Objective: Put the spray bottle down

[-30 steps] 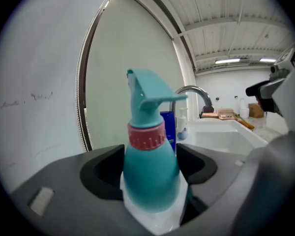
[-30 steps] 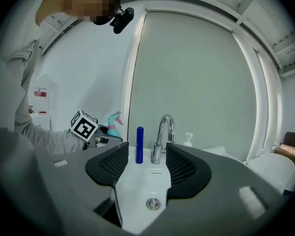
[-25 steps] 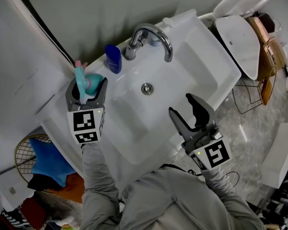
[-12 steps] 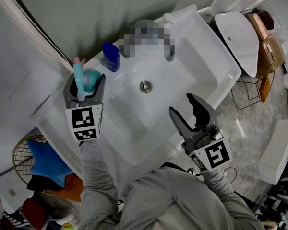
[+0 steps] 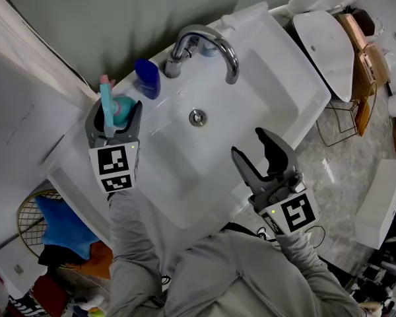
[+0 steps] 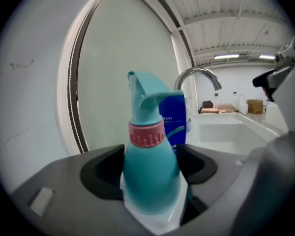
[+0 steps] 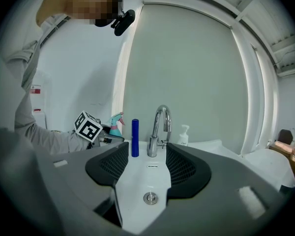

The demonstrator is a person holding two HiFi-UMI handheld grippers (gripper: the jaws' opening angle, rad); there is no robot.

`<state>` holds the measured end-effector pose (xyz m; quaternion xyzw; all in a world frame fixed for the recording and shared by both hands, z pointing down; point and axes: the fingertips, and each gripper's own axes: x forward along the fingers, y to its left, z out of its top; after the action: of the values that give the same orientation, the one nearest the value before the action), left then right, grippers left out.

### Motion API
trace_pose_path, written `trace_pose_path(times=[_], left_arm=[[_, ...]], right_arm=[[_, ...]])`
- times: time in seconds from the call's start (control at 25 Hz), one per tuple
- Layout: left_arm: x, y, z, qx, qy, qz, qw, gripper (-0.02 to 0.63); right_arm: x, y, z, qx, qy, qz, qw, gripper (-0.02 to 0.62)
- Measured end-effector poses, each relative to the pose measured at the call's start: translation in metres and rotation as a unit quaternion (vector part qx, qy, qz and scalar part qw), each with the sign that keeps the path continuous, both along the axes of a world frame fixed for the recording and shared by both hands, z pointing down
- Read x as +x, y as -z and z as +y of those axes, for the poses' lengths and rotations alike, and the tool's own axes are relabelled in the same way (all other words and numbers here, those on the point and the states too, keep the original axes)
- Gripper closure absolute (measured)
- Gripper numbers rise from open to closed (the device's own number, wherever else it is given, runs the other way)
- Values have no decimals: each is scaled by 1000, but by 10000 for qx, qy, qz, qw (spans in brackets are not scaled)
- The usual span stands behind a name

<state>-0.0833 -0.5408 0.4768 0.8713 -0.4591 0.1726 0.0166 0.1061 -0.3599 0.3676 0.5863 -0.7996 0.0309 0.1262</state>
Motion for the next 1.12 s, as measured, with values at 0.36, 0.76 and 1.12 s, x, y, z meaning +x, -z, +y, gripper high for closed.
trace_pose_path(times=[0.36,0.76,1.12], left_arm=[[-2,-3,-4,52,91,25,9999,222],[-3,-4,-4,101,68,56,9999,222],[2,9,0,339,-8,185,9993,222]], right_arm=[[2,-1,1,-21,-51,43,10000,357],[1,-1,3,-8,-54,26,10000,357],[-1,2,2,44,-26,8,10000,357]])
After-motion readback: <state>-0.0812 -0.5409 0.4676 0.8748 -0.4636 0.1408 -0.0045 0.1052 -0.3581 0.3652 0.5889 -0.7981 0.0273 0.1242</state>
